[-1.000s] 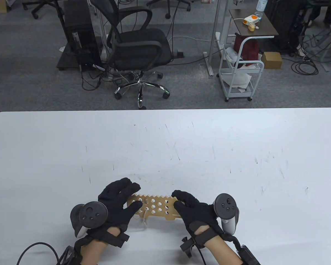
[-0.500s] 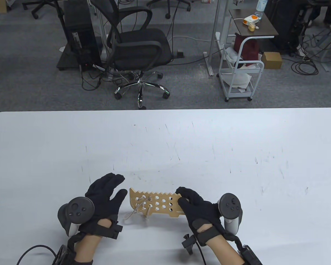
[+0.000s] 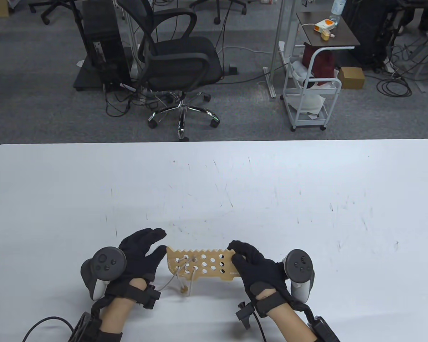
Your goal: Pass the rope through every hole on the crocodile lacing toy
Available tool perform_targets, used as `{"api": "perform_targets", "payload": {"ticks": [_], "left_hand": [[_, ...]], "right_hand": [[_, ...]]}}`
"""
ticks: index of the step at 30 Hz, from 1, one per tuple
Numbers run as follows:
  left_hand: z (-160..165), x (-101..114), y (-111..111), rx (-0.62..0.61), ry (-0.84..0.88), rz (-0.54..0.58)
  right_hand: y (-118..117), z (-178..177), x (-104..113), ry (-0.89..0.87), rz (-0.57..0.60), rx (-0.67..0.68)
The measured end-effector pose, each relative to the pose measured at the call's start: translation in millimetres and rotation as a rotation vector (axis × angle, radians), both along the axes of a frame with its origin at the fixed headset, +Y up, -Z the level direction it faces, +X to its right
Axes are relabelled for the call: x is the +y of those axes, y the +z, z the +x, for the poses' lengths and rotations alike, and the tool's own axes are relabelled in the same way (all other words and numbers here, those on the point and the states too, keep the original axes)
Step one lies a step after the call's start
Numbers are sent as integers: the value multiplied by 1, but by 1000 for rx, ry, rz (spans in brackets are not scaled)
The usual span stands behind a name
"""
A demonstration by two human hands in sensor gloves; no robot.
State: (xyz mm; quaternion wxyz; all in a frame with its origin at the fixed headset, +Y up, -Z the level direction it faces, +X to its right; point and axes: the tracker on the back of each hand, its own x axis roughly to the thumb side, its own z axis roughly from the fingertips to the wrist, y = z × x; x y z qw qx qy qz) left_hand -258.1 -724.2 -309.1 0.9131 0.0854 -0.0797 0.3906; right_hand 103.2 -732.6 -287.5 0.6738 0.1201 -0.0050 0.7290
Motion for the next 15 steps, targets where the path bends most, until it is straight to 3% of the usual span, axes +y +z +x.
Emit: {"api": "perform_targets", "payload": {"ticks": [15], "left_hand": [[30,-13,-3,-330,69,-138]], "right_hand": [[2,-4,1,-96,-29,42]]}}
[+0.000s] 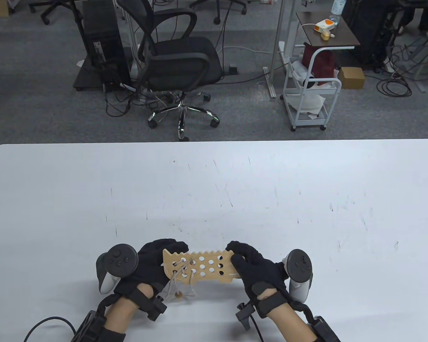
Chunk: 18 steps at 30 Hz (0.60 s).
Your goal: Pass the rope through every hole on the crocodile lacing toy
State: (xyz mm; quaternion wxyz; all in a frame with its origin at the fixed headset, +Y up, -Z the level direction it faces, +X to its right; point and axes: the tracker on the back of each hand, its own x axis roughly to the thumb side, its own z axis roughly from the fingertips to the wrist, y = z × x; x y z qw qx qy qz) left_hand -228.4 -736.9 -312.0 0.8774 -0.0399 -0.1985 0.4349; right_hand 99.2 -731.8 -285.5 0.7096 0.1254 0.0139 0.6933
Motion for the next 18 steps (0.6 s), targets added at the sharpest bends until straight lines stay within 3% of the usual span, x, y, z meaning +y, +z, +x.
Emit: {"api": "perform_targets", "payload": {"ticks": [9,18], "left_hand": [[17,-7,5,-147,113,-107],[18,-3,8,-159,188,-97]], "right_hand": [[0,-5,-3,-50,-49,54],[0,-7,-5,-102,-85,86]]}}
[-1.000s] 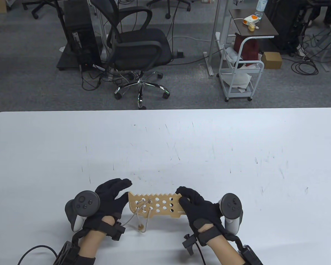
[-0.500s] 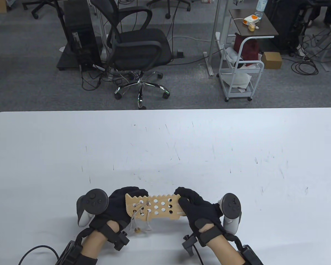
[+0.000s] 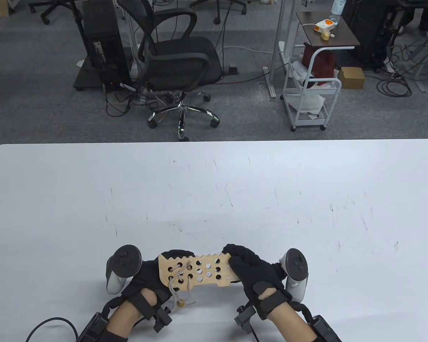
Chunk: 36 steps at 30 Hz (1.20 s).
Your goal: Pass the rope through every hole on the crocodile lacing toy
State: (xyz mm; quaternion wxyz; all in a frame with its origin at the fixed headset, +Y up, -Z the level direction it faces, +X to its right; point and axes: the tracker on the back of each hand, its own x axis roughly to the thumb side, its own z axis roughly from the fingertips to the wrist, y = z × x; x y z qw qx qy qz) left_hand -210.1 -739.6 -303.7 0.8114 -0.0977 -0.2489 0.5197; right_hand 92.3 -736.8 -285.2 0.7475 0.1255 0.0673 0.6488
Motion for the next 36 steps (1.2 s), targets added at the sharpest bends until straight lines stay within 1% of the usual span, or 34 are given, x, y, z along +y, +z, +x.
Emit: {"api": "perform_targets", "payload": {"ticks": [4,13,22,31,36], "left_hand": [[-3,1,-1,45,-28,24],[-13,2,-3,167,-71,39],[-29,-1,-9,244,4,-21],[-44,1,-13,319,36,-26],[-54,2,-14,364,92,-40]], "right_hand": [[-1,1,0,4,-1,-10],[-2,5,0,-1,1,-42],[-7,14,-1,-1,-2,-83],[-11,24,-3,-11,-12,-129],[-14,29,-5,-5,-16,-158]]}}
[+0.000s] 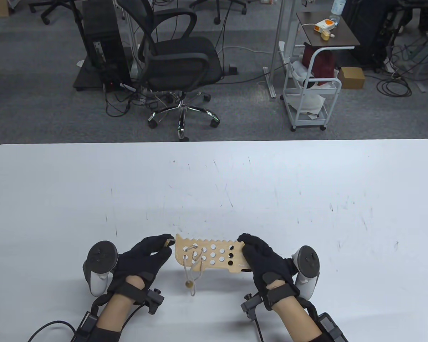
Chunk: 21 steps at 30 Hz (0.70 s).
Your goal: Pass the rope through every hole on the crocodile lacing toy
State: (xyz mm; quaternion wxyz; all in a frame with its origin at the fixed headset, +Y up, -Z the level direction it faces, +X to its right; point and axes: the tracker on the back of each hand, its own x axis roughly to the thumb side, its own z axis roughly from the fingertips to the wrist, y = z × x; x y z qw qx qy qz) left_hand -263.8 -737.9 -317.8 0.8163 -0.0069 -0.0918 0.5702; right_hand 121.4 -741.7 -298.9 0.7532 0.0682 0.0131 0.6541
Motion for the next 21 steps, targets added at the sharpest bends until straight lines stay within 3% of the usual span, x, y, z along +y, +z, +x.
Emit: {"api": "perform_targets", "payload": {"ticks": [21], "left_hand": [[-37,13,0,133,112,35]], "right_hand": [[-11,19,-9,36,-36,-91]]}}
